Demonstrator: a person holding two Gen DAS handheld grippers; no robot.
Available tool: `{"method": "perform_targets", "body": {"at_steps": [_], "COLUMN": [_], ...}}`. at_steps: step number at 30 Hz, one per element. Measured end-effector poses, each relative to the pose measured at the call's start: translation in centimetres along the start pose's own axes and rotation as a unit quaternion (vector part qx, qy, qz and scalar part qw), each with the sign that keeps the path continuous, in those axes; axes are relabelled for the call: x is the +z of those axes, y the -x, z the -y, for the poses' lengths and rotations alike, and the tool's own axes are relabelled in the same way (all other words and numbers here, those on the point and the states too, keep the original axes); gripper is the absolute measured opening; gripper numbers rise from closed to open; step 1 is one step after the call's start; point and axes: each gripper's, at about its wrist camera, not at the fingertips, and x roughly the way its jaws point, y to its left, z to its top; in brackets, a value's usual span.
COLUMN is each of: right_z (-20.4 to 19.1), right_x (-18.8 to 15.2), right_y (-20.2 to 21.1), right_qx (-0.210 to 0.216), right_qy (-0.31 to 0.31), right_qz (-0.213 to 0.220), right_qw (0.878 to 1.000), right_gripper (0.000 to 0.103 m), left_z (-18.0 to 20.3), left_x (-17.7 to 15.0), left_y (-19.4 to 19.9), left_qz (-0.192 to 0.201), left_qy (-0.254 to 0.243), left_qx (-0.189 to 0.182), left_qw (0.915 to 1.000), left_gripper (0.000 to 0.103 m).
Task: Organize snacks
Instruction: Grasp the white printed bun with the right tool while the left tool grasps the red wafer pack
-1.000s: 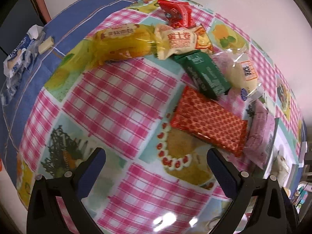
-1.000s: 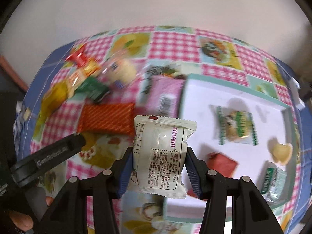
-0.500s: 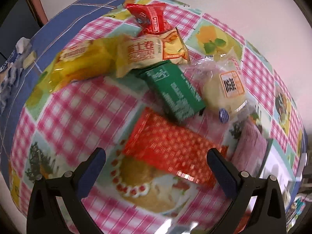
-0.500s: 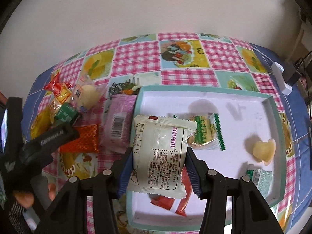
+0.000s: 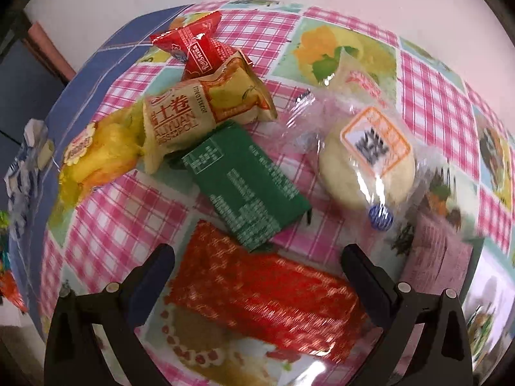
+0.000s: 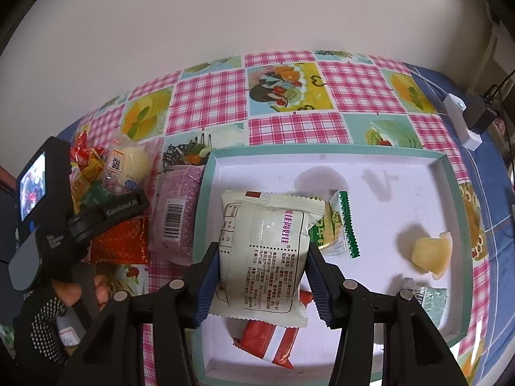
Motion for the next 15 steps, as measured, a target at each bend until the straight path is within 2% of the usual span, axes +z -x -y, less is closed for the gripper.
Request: {"method": "perform_targets", "body": {"at_steps": [8,15], "right_z": [-0.7,-0.8], "right_x": [-1.0,-2.7], "right_y": [0.6,0.8], "right_qx": [0.003,0.006], "right_qy": [0.011,0.017], "right_qz": [-0.004,-0.017], "right_qw": [1.0,1.0], "right_gripper": [0.054,0.054], "left_z": [-2.1,-5.5], "left_x": [-3.7,-6.3], "left_y": [0.8,0.5], "left_qz": [-0.01,-0.023], "left_qy": [-0.014,0.023], "left_qx": [0.011,-0.009], "left_qw": [0.9998,0.9994], "left_gripper": [0.103,0.103]}}
